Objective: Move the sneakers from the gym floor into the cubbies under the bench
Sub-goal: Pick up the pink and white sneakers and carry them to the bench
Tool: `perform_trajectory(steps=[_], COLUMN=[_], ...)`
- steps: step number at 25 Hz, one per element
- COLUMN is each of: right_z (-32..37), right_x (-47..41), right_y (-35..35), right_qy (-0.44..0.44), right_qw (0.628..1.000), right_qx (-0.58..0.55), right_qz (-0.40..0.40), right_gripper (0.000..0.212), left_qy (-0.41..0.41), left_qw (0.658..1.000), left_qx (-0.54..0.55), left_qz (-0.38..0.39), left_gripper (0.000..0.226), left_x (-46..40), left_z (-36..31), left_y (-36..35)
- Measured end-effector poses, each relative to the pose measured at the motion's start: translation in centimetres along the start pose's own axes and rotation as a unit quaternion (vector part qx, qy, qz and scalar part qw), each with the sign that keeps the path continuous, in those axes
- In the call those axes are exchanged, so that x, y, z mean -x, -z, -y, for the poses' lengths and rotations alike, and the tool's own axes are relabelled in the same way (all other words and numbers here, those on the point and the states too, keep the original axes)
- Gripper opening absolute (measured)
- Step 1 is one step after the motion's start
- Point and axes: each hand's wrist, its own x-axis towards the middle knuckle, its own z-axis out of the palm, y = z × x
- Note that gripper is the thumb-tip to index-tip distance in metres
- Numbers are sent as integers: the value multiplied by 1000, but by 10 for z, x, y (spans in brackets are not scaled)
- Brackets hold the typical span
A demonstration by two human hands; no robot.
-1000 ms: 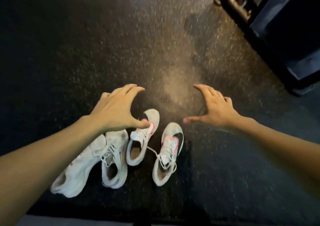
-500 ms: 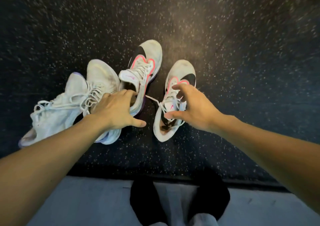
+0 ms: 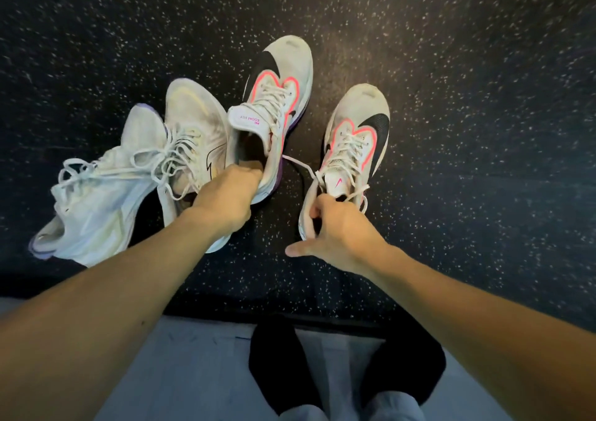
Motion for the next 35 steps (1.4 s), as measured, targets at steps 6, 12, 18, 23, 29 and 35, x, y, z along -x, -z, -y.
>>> perform_trajectory(steps=[6, 12, 18, 23, 29, 35], right_z=[-5, -21, -18, 27, 129, 239], right_x=[2, 12, 38, 82, 172, 313], right_y=[-29, -23, 48, 135, 272, 403], right_qy=[22, 41, 118, 172, 222, 274], right_qw=[938, 978, 956, 926, 875, 806], right_qx=[329, 163, 196, 233, 256, 283], right_qz=[-101, -125, -182, -244, -345, -442], right_gripper=[46, 24, 31, 14, 6, 7], left_qy=[-14, -35, -47, -72, -82, -118], left_qw=[999, 997, 990, 976, 949, 910], left_qx=[8, -53, -6, 9, -39, -54], left_qz=[-29, -39, -134, -205, -301, -394], left_gripper=[25, 15, 14, 26, 13, 15], left_x=[15, 48, 64, 81, 135, 251], left_z=[-5, -25, -45, -55, -79, -104], left_y=[-14, -22, 41, 147, 333, 541])
